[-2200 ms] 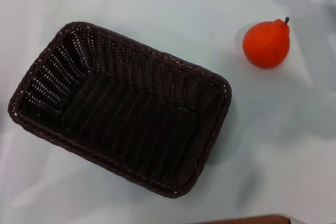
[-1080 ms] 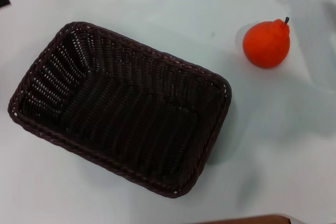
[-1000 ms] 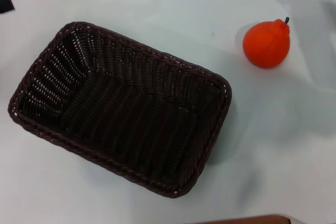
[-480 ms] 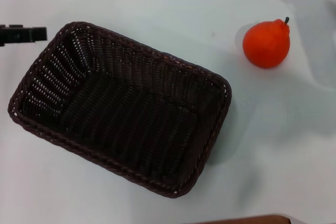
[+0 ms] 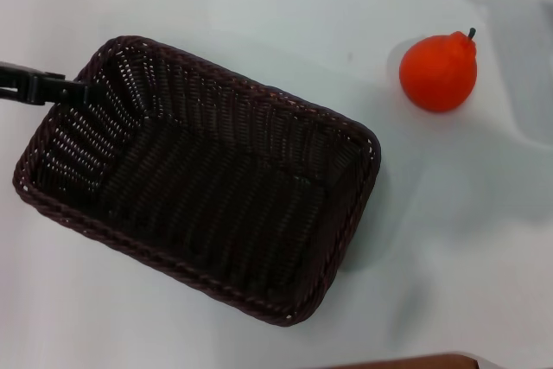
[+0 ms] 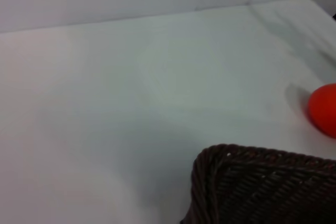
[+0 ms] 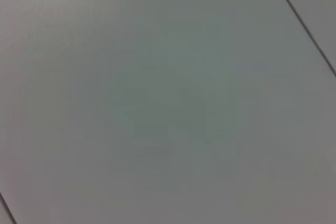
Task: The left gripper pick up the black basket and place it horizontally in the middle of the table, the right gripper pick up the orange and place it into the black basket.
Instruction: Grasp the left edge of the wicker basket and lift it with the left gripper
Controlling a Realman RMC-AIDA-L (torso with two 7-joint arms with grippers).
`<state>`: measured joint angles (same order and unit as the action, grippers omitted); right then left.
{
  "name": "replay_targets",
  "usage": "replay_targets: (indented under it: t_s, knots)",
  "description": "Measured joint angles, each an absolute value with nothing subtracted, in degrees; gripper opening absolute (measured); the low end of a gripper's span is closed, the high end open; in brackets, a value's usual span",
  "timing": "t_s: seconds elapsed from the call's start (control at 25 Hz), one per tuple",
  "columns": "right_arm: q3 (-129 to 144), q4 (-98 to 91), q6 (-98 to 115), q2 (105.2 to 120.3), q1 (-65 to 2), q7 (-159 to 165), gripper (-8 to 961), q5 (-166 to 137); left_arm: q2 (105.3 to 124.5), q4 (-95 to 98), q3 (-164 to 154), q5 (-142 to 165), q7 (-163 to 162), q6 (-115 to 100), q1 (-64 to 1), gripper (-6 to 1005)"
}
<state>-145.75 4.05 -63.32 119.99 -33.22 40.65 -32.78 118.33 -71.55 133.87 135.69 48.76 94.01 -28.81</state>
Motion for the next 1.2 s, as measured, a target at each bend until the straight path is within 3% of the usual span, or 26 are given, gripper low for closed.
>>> replay_targets:
  t_s: [0.76,1.2]
  knots:
    - [-145.8,4.0,-61.1,119.97,-33.1,40.5,852,-32.8,121.6,-71.3,132.1,144.1,48.2,92.6,-30.1,801]
    - [-145.8,3.9,-60.8,119.97,-33.0,40.4,854,-32.8,121.81,-71.4,131.5,145.1,47.2,92.5,-30.1,363]
